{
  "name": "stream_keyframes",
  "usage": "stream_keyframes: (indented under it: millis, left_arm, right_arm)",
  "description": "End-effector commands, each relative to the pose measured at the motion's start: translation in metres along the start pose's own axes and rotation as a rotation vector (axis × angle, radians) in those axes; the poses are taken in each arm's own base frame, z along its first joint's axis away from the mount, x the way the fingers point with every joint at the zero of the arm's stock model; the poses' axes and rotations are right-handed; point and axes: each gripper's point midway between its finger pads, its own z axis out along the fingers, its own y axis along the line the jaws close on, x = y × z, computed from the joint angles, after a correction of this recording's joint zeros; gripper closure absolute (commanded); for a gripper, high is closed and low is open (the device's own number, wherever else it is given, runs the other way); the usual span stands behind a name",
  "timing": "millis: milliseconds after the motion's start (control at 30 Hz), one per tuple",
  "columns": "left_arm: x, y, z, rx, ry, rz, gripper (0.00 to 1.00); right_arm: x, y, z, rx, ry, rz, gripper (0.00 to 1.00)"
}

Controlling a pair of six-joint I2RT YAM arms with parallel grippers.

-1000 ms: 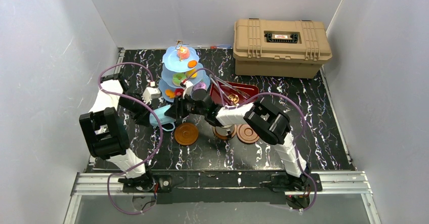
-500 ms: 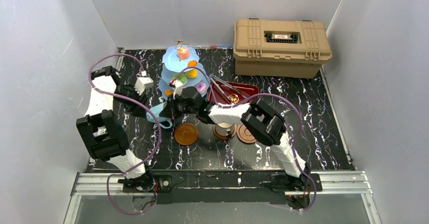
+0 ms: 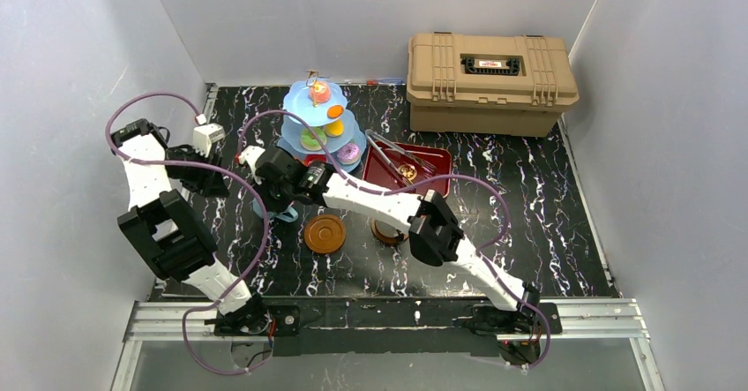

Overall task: Serve the afternoon tea
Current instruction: Pick up the cup at the center of the board, then place the cup at the center of the board.

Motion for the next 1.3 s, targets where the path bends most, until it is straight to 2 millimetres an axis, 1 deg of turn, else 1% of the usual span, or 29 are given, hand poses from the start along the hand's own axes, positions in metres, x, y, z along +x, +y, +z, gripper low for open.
stream_keyframes:
  millis: [0,100,267,400,567,733,833,1067,1200,1267]
  left_arm:
    - [-0.006,-0.010,-0.005,0.048,-0.062,-0.062,0.54]
    - [-0.006,-0.008,-0.003,0.047,-0.065,-0.102,0.54]
    - [-0.008,-0.015,-0.001,0.064,-0.091,-0.118,0.53]
    - [-0.009,-0.018,-0.001,0.070,-0.100,-0.130,0.53]
    - [-0.009,-0.026,-0.002,0.083,-0.109,-0.134,0.52]
    - [-0.011,-0.032,-0.003,0.098,-0.116,-0.132,0.52]
    - [-0.011,-0.034,-0.004,0.099,-0.117,-0.131,0.52]
    - [-0.011,-0.040,-0.007,0.106,-0.115,-0.121,0.52]
    - [-0.013,-0.043,-0.008,0.117,-0.123,-0.121,0.52]
    - [-0.015,-0.044,-0.009,0.128,-0.127,-0.123,0.52]
  right_arm:
    - [0.004,-0.019,-0.029,0.092,0.076,-0.048,0.99]
    - [0.008,-0.024,-0.035,0.116,0.103,-0.062,0.99]
    - [0.017,-0.027,-0.043,0.155,0.141,-0.087,0.99]
    - [0.020,-0.031,-0.054,0.184,0.169,-0.118,0.99]
    - [0.020,-0.032,-0.075,0.201,0.201,-0.134,0.99]
    - [0.028,-0.034,-0.096,0.223,0.249,-0.161,0.99]
    - [0.031,-0.033,-0.101,0.213,0.273,-0.179,0.99]
    - [0.051,-0.029,-0.105,0.173,0.366,-0.215,0.99]
    - [0.055,-0.025,-0.116,0.165,0.399,-0.237,0.99]
    - [0.057,-0.027,-0.121,0.180,0.412,-0.244,0.99]
